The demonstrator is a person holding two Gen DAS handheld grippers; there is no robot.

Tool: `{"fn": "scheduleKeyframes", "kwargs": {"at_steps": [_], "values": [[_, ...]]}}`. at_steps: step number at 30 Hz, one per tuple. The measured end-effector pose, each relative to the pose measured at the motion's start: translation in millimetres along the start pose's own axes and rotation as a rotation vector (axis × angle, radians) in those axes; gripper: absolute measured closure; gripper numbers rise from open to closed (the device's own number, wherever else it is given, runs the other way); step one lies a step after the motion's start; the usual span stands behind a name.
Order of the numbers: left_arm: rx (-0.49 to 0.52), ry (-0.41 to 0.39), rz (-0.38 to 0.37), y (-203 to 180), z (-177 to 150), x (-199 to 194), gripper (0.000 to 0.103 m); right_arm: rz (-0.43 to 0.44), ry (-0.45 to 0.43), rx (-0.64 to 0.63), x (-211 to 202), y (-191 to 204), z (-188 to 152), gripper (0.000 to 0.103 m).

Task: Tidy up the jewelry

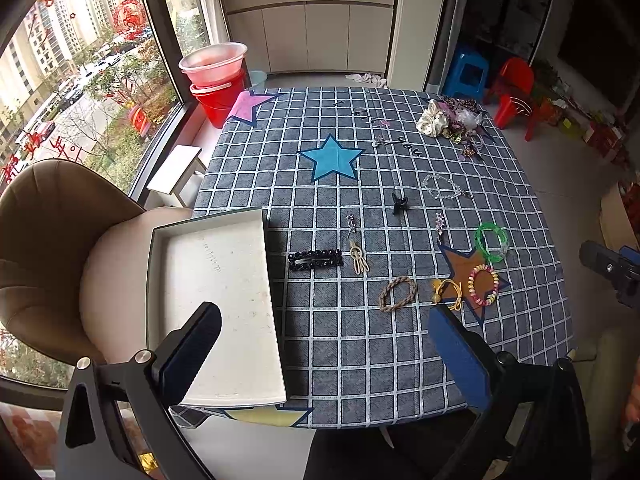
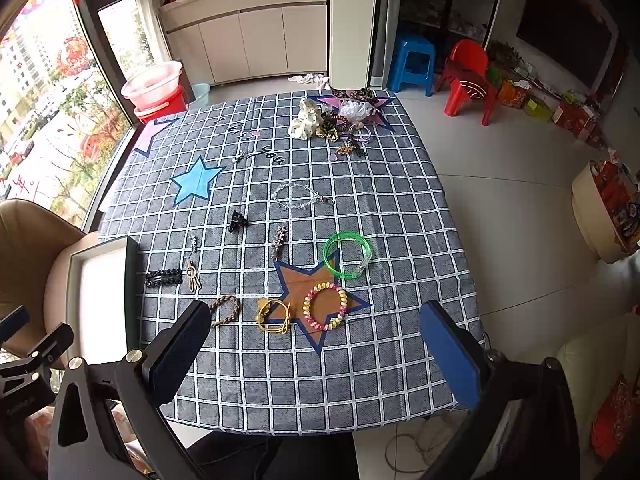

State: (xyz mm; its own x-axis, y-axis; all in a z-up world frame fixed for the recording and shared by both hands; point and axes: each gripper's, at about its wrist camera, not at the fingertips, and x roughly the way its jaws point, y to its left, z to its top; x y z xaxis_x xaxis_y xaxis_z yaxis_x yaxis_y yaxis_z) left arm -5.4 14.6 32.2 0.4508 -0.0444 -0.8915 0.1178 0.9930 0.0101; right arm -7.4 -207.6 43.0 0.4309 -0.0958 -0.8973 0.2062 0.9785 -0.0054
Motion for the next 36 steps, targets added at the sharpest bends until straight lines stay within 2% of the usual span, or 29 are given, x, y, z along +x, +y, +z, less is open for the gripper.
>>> {"fn": "scheduleKeyframes", "kwargs": {"at_steps": [36], "values": [[-0.006, 0.011, 0.004, 6, -1, 3, 0.000, 0.012, 0.003, -0.018, 2, 12, -1, 0.000]]}}
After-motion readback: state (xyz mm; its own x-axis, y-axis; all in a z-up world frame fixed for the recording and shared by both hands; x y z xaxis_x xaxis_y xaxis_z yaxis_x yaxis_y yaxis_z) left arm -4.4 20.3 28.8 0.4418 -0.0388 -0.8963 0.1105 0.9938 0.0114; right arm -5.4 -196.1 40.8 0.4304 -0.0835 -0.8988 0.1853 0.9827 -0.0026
